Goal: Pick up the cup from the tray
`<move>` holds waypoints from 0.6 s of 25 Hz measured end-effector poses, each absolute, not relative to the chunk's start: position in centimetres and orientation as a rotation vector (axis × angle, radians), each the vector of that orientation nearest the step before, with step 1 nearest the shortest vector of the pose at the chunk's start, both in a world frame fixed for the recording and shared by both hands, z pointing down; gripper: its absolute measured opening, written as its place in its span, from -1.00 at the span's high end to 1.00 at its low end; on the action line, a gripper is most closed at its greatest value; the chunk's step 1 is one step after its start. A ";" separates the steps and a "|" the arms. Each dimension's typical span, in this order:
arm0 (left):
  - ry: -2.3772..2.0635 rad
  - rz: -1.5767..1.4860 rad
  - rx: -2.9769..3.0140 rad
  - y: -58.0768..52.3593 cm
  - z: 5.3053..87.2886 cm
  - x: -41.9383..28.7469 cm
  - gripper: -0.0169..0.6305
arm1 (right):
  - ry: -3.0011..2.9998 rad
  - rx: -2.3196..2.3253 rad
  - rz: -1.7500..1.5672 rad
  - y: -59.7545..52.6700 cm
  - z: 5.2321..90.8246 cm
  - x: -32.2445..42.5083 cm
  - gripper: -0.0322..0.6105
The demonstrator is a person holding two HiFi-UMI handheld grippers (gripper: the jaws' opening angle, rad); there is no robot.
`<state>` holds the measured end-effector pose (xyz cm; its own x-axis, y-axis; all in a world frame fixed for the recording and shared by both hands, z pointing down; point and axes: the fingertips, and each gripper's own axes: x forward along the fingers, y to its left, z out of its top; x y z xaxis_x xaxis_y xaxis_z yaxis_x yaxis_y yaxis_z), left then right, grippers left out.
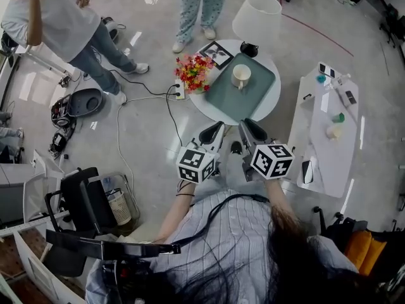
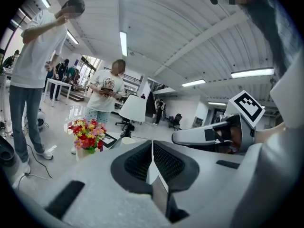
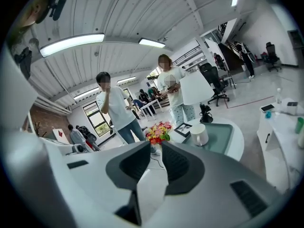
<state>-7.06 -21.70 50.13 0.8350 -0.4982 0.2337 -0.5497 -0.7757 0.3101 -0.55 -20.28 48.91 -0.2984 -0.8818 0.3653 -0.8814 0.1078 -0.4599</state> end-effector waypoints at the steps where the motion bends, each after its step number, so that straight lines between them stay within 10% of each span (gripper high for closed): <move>1: -0.775 0.196 2.651 -21.9 50.2 -6.7 0.90 | 2.341 -1.854 -0.974 -20.6 49.1 -0.4 0.68; 15: -0.769 0.244 2.632 -28.9 51.8 -2.7 0.90 | 2.464 -1.836 -1.033 -27.8 52.4 3.7 0.63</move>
<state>-2.74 -28.87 51.84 0.8345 -0.4808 0.2691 -0.5480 -0.7752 0.3143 3.71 -27.84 52.37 -0.3550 -0.8269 0.4362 -0.8908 0.1577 -0.4261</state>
